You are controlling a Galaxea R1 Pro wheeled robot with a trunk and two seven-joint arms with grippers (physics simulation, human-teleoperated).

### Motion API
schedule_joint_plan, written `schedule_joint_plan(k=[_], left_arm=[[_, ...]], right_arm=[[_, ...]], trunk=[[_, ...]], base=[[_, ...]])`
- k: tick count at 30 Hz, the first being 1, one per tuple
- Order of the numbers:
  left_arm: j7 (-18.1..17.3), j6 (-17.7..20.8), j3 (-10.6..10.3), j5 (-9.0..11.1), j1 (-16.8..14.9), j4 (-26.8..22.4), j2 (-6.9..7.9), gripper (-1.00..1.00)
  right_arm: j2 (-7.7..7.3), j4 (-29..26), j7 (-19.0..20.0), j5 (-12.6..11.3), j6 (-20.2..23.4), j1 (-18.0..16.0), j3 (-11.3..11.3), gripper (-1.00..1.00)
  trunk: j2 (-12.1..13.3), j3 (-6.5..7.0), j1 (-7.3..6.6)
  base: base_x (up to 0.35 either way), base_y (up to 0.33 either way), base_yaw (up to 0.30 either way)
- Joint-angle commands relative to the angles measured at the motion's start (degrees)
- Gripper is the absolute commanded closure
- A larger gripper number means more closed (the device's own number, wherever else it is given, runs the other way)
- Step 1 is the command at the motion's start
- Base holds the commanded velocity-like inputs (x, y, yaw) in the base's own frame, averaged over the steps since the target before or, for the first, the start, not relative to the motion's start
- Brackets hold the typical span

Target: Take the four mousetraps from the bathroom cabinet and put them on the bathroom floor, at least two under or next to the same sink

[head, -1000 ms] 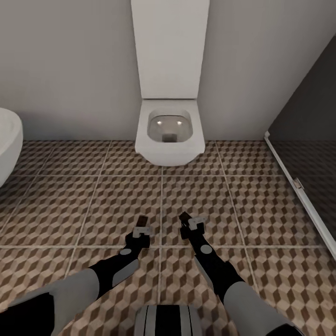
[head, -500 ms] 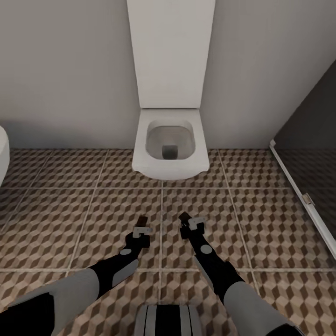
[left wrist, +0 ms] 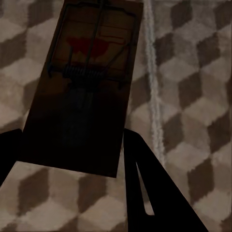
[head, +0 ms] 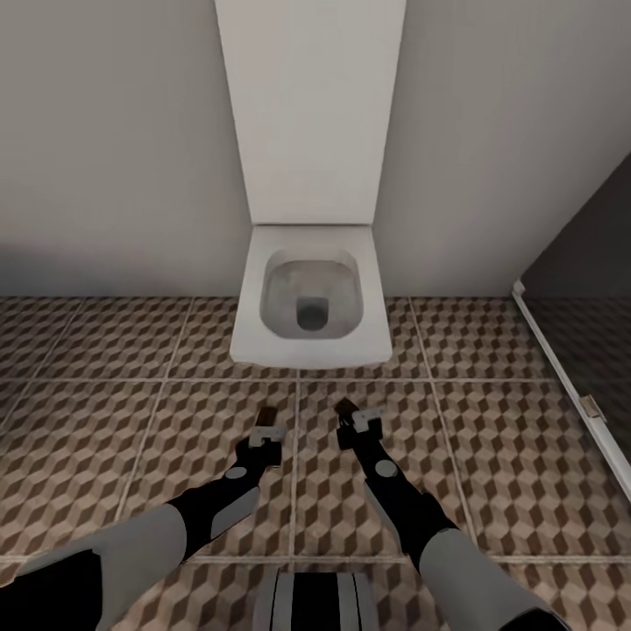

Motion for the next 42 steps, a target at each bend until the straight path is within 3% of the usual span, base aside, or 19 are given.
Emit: schedule_joint_plan(k=[1, 16, 42], left_arm=[[0.58, -0.24, -0.5, 0.3, -0.06, -0.18, 0.06, 1.0], [0.58, -0.24, -1.05, -0.08, -0.11, -0.17, -0.03, 1.0], [0.58, -0.24, -1.06, -0.1, -0.07, -0.22, -0.03, 1.0]], right_arm=[[-0.01, 0.06, -0.51, 0.26, -0.08, -0.04, 0.48, 1.0], [-0.01, 0.06, -0.55, 0.26, 0.01, -0.04, 1.0, 1.0], [-0.01, 0.09, -0.55, 0.26, 0.01, -0.04, 1.09, 1.0]], trunk=[[-0.01, -0.04, 0.02], [-0.01, -0.06, 0.02], [-0.36, -7.59, 0.69]], base=[[0.22, -0.007, 0.0], [0.029, -0.001, 0.0], [0.0, 0.0, 0.0]])
